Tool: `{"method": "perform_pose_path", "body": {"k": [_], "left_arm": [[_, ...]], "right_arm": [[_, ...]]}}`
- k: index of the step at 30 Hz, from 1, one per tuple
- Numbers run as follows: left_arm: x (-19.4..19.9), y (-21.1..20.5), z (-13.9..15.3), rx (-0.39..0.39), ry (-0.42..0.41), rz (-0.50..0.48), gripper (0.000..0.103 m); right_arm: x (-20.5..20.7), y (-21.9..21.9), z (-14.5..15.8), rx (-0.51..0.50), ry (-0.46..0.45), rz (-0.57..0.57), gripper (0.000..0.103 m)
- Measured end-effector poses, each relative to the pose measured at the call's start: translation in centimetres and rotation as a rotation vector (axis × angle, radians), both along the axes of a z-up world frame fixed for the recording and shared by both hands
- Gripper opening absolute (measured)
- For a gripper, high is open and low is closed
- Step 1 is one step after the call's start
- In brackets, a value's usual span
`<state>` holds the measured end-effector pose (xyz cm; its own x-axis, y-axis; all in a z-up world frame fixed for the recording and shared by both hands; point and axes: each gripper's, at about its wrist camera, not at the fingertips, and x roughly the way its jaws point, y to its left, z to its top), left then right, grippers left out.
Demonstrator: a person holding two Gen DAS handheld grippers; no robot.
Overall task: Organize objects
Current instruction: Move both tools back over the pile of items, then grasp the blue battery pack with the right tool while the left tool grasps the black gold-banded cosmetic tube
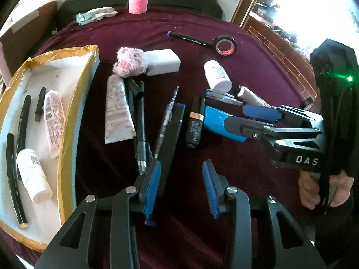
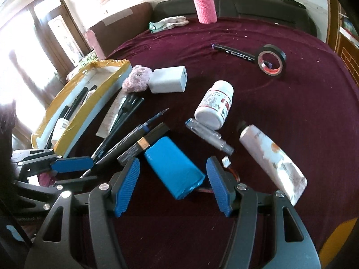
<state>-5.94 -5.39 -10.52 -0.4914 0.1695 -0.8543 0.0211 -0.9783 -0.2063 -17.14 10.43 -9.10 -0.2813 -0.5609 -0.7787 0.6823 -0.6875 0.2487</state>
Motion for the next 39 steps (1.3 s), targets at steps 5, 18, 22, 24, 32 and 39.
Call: {"method": "perform_pose_path", "body": {"k": [5, 18, 22, 24, 32, 39], "left_arm": [[-0.1, 0.2, -0.2, -0.016, -0.024, -0.023, 0.024], [0.0, 0.4, 2.0, 0.008, 0.053, -0.036, 0.023], [-1.4, 1.3, 1.9, 0.020, 0.056, -0.066, 0.023], [-2.0, 1.7, 1.9, 0.020, 0.060, -0.073, 0.023], [-4.7, 3.2, 0.2, -0.061, 0.038, -0.070, 0.023], [-4.8, 3.4, 0.0, -0.067, 0.016, -0.067, 0.023]], "right_arm": [[-0.8, -0.7, -1.1, 0.022, -0.031, 0.022, 0.061], [1.2, -0.4, -1.4, 0.120, 0.024, -0.014, 0.040], [2.6, 1.3, -1.3, 0.107, -0.010, -0.064, 0.035], [3.2, 2.1, -1.2, 0.103, -0.026, -0.092, 0.035], [3.9, 3.0, -1.0, 0.098, -0.035, -0.141, 0.035], [3.7, 3.2, -1.1, 0.071, -0.047, -0.141, 0.035]]}}
